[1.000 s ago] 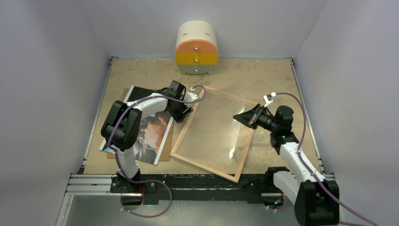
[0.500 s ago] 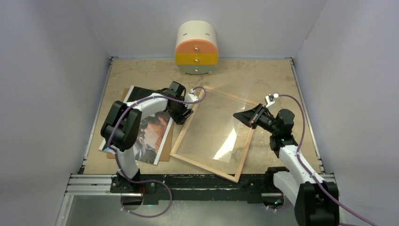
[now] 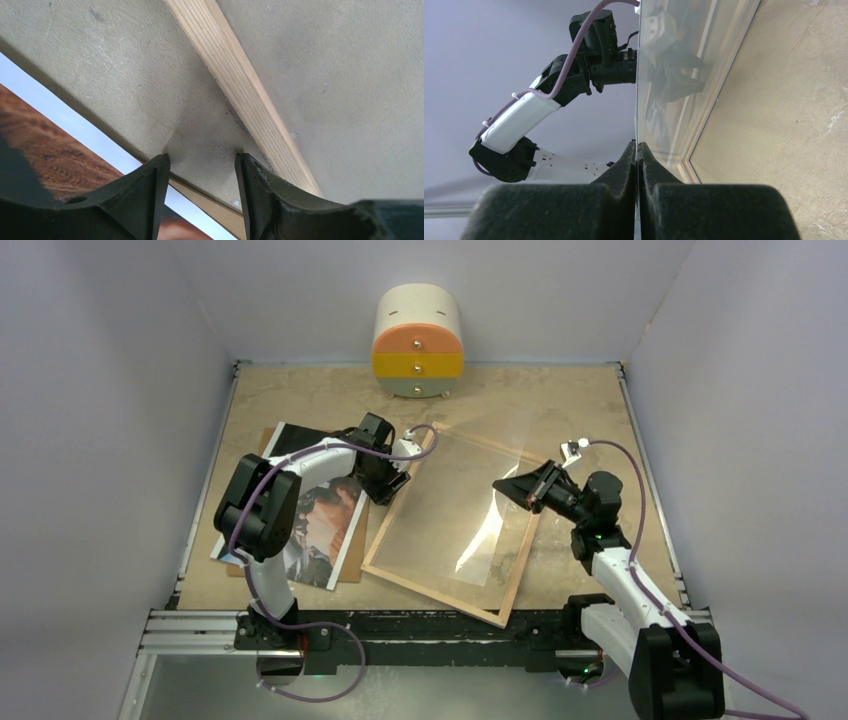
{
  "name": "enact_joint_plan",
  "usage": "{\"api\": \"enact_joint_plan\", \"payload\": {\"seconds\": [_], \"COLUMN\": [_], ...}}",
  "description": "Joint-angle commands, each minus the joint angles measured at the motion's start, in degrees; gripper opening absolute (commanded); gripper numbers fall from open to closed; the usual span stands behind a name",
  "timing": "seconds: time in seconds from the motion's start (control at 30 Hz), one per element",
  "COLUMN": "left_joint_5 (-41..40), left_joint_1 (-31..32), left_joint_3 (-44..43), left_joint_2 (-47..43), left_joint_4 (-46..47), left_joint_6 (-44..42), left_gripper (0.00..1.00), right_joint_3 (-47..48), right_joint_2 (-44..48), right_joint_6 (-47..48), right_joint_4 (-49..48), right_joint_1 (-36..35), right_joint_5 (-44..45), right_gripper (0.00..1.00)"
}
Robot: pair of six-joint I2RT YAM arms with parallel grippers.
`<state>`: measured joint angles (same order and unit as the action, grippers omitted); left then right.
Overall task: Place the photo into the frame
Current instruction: Place the photo frame item in the photo frame.
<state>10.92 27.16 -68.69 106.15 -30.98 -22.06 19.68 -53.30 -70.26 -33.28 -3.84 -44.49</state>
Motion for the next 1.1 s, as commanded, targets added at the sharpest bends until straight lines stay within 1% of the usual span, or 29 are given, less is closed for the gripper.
{"api": "enact_joint_plan", "payload": {"seconds": [0.0, 0.17, 0.4, 0.6, 0.73, 0.87, 0.9, 0.93, 0.97, 1.07], "left_joint_5": [2.39, 3.6, 3.41, 2.79, 2.86, 3.23, 3.3, 3.24, 3.23, 3.19], "left_joint_1": [-0.2, -1.83, -2.28, -2.28, -2.29, -2.28, -2.28, -2.28, -2.28, -2.28], "left_joint_3": [-0.84, -1.94, -1.13, -0.95, -0.86, -0.84, -0.79, -0.83, -0.84, -0.85], "left_joint_2": [-1.64, -1.75, -1.36, -1.34, -1.15, -1.06, -1.1, -1.13, -1.12, -1.22], "left_joint_4": [-0.55, -1.14, -0.88, -0.75, -0.68, -0.74, -0.75, -0.82, -0.83, -0.92], "left_joint_6": [0.56, 1.6, 1.27, 1.13, 0.97, 1.06, 1.05, 1.0, 0.91, 0.88], "left_gripper": [0.53, 0.52, 0.49, 0.49, 0.48, 0.47, 0.47, 0.47, 0.47, 0.47], "right_joint_3": [0.97, 0.72, -0.05, 2.25, 1.51, 0.97, 1.02, 1.05, 1.2, 1.41], "right_joint_2": [-0.05, 0.56, 1.86, 1.38, 1.79, 0.03, -0.71, -1.46, -2.15, -3.72], "right_joint_6": [3.39, 8.58, 14.77, 20.43, 21.18, 21.41, 21.47, 21.61, 21.84, 22.48], "right_joint_4": [-1.34, 6.72, 14.28, 22.51, 23.87, 23.94, 24.12, 24.32, 24.64, 24.8], "right_joint_1": [-0.21, -0.14, -0.11, -0.03, -0.03, -0.03, -0.03, -0.03, -0.03, -0.03], "right_joint_5": [0.6, -0.3, 2.11, 4.1, 5.25, 5.87, 5.91, 6.03, 6.02, 6.02], "right_gripper": [0.0, 0.0, 0.0, 0.0, 0.01, 0.16, 0.21, 0.28, 0.32, 0.38]}}
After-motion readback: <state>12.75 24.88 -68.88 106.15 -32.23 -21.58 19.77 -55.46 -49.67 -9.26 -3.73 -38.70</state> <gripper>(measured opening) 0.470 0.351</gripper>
